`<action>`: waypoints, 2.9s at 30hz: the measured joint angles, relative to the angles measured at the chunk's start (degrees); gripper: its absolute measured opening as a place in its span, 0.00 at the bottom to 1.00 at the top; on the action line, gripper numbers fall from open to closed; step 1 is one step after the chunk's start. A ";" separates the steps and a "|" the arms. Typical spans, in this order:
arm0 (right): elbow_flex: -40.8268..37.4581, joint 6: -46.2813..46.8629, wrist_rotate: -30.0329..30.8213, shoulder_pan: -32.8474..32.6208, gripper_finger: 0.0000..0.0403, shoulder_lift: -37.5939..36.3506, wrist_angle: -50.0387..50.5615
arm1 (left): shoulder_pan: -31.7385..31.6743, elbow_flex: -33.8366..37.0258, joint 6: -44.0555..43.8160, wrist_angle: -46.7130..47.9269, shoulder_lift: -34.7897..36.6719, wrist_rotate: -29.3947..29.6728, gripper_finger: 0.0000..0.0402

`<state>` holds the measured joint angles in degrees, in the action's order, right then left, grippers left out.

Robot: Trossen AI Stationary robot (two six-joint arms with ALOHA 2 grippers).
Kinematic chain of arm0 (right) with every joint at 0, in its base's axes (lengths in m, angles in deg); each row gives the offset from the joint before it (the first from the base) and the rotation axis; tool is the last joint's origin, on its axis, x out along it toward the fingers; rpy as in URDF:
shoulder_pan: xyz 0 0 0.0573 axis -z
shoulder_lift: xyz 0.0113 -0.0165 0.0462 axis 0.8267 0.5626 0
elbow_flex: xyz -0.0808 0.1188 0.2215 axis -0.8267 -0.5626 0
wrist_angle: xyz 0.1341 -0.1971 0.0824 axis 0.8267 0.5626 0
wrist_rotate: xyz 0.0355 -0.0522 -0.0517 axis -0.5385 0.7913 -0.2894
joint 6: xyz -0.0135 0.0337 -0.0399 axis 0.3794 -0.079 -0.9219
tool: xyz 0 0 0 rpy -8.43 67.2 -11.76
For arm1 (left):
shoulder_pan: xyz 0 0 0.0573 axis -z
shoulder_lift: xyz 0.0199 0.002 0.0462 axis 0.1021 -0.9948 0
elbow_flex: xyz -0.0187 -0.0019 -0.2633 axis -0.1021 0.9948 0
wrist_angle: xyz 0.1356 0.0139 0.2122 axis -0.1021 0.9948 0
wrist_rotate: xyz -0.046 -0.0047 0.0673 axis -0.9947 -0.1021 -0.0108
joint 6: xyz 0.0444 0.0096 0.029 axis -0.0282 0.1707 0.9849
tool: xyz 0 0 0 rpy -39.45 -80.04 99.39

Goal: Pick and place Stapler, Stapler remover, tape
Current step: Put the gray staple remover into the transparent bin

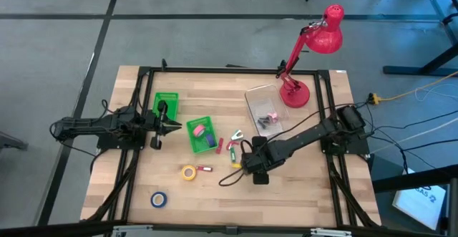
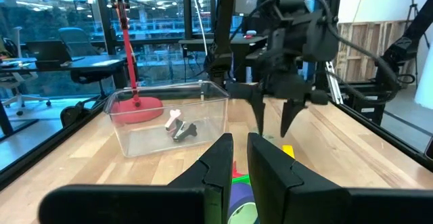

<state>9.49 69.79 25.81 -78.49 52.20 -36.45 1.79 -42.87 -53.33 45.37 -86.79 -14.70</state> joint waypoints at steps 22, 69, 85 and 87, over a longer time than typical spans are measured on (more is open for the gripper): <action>-2.85 20.06 3.75 -0.37 0.28 0.02 -3.63 | 0.00 0.00 0.00 -0.07 0.00 0.00 0.11; 4.25 35.47 3.06 -8.06 0.40 -0.35 -3.38 | 0.00 0.00 -0.01 -0.02 0.00 0.00 0.11; -3.55 38.45 8.15 -6.30 0.58 -0.03 -13.59 | 0.00 0.00 0.00 0.00 0.01 0.00 0.11; -4.45 38.86 8.16 -5.26 0.56 0.62 -13.78 | 0.00 0.00 -0.01 -0.02 0.00 0.00 0.11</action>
<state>5.05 108.65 33.97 -83.75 52.82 -50.23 1.79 -42.87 -53.34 45.35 -86.79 -14.70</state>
